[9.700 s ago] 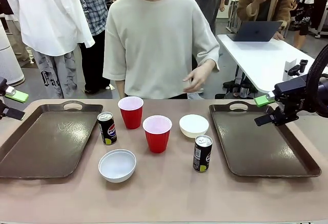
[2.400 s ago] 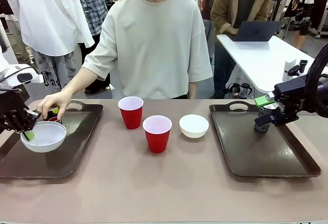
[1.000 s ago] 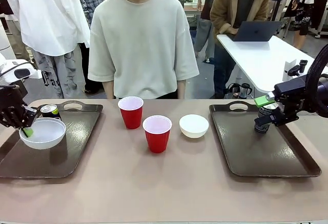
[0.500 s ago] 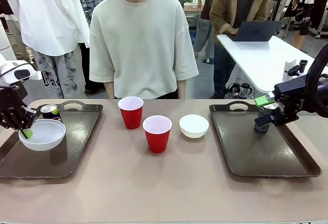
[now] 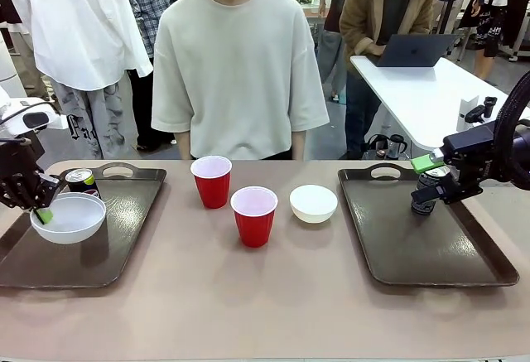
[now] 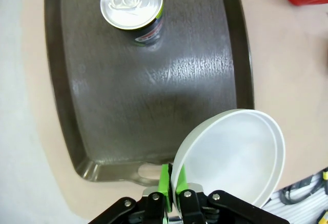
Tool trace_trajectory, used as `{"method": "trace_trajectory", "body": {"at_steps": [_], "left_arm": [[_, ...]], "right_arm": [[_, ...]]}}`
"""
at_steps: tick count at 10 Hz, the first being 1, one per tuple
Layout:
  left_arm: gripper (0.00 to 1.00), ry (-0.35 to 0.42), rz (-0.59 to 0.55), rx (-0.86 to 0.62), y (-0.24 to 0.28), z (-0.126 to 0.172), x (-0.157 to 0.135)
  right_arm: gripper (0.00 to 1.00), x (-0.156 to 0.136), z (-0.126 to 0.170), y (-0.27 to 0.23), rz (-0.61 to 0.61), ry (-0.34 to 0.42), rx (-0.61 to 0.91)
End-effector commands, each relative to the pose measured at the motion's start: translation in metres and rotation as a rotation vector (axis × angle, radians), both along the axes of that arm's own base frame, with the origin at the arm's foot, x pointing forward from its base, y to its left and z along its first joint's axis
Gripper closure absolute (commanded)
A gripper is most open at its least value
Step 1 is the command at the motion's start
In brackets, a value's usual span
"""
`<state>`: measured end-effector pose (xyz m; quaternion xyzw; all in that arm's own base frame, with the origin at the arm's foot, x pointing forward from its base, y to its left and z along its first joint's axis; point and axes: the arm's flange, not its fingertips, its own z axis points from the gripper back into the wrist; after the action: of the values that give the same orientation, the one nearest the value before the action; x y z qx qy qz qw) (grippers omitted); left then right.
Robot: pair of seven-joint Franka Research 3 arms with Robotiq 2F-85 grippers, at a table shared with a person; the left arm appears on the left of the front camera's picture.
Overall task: Prepare tableware on both trays.
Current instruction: Pick up a Picnic Bowl from the table and place it on a Handle tray.
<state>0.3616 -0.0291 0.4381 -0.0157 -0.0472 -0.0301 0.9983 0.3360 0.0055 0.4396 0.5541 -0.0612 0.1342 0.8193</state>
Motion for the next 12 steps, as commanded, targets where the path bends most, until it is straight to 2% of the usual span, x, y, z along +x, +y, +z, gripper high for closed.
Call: {"method": "trace_trajectory", "body": {"at_steps": [1, 12], "left_arm": [[0.95, -0.013, -0.001, 0.002, 0.0002, 0.0012, 0.0011], [0.95, -0.013, -0.001, 0.002, 0.0002, 0.0012, 0.0011]], "right_arm": [[0.00, 0.0000, -0.0010, 0.0005, 0.000, -0.007, 0.022], [0.00, 0.0000, -0.0010, 0.0005, 0.000, -0.007, 0.022]]}}
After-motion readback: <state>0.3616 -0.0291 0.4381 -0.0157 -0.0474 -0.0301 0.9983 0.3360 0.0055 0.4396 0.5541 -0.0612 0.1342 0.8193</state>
